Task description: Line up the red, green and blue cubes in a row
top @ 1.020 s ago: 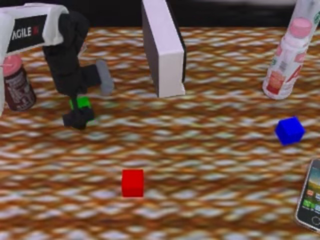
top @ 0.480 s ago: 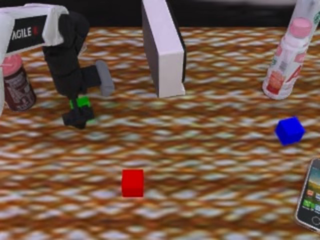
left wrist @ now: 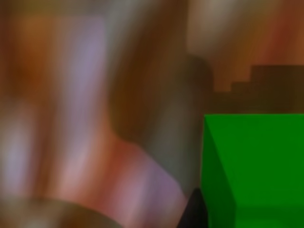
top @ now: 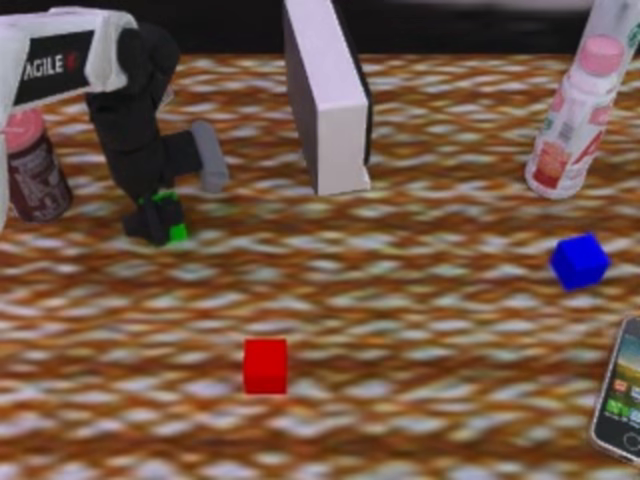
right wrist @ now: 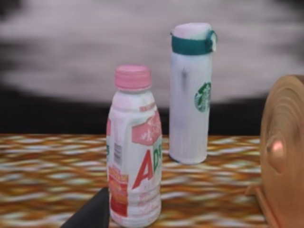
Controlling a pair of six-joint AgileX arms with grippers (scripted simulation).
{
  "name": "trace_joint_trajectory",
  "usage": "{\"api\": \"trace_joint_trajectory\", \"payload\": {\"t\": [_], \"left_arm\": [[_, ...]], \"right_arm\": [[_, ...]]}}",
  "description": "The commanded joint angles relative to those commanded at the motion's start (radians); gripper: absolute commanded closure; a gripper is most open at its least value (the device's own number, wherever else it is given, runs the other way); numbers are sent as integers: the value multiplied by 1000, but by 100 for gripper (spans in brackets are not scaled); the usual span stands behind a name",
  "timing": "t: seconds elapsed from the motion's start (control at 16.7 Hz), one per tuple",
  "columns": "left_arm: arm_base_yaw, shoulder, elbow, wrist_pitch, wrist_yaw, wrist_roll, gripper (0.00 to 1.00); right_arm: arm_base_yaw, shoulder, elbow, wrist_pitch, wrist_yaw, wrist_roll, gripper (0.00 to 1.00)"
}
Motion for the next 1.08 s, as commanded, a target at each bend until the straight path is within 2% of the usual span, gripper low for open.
{"api": "trace_joint_trajectory", "payload": {"t": [0.6,1.08], "left_arm": [[1,-16,0,-14,2,-4,100],[20,-87,149,-235,2,-6,100]], "right_arm": [[0,0,0,0,0,0,0],[0,0,0,0,0,0,0]]}}
